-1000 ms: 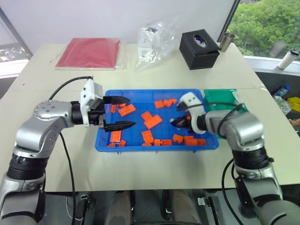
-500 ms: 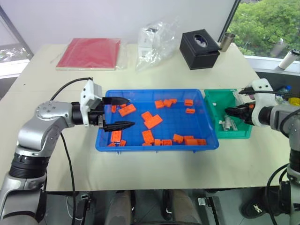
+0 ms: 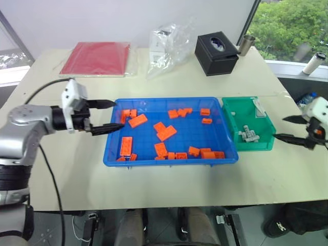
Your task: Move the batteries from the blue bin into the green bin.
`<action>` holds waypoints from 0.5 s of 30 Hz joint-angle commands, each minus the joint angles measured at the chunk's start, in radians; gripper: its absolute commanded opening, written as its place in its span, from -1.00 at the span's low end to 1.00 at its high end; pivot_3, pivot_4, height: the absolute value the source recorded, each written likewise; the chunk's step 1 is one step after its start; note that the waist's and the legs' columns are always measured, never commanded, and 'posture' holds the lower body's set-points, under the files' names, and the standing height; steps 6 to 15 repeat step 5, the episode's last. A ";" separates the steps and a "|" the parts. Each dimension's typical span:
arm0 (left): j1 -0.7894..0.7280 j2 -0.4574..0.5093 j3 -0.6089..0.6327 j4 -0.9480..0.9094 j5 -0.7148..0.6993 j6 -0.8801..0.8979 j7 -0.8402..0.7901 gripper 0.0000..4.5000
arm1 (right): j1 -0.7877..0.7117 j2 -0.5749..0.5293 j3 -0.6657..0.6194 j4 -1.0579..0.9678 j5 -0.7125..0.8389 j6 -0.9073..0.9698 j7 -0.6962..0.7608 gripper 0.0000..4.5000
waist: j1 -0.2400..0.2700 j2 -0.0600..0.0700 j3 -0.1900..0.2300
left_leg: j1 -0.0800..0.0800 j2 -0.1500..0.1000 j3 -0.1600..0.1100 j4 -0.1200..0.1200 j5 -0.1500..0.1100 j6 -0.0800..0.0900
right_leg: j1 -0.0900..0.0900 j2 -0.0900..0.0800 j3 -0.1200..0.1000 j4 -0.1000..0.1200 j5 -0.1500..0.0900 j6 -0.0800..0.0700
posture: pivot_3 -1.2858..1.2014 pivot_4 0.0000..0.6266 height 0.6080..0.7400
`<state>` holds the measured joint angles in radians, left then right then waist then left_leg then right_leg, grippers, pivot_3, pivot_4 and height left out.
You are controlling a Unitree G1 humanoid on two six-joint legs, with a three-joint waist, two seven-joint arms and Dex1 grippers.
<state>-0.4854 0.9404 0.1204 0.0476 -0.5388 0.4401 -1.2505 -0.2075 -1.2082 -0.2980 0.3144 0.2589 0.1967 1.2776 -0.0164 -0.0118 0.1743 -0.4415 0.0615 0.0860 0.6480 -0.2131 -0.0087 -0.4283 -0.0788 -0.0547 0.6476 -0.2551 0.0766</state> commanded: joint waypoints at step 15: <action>0.033 0.078 0.084 0.068 0.032 -0.078 -0.054 1.00 | -0.052 -0.018 -0.002 0.050 0.037 -0.031 0.108 0.52 | 0.001 0.000 0.000 | 0.000 0.001 0.000 0.000 0.000 0.000 | 0.000 -0.001 0.000 0.000 0.000 0.000 | 0.03 -0.52 0.94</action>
